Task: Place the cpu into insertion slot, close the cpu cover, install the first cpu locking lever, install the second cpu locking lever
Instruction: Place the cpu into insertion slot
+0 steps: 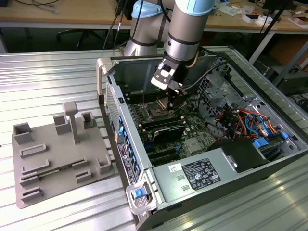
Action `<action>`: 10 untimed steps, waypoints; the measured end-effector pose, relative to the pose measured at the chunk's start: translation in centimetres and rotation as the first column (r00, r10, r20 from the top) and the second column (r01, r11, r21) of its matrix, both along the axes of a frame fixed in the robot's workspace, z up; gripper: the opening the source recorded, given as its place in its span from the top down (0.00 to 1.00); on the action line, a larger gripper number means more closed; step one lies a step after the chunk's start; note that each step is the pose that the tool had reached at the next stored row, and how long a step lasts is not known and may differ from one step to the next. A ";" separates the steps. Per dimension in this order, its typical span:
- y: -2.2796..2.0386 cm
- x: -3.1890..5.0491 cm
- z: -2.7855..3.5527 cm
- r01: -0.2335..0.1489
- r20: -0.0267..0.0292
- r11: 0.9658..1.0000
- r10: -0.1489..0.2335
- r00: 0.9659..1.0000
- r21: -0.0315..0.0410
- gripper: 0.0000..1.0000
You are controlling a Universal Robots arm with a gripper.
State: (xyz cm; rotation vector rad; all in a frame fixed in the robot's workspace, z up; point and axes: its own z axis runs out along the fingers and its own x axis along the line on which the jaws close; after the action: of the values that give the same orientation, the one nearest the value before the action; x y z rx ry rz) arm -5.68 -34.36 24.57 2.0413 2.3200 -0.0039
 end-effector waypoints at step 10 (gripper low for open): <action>0.00 0.00 0.00 0.009 0.000 1.000 -0.009 1.000 -0.001 0.45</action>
State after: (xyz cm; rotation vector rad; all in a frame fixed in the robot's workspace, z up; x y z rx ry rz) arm -5.68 -34.36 24.57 2.0518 2.3102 -0.0050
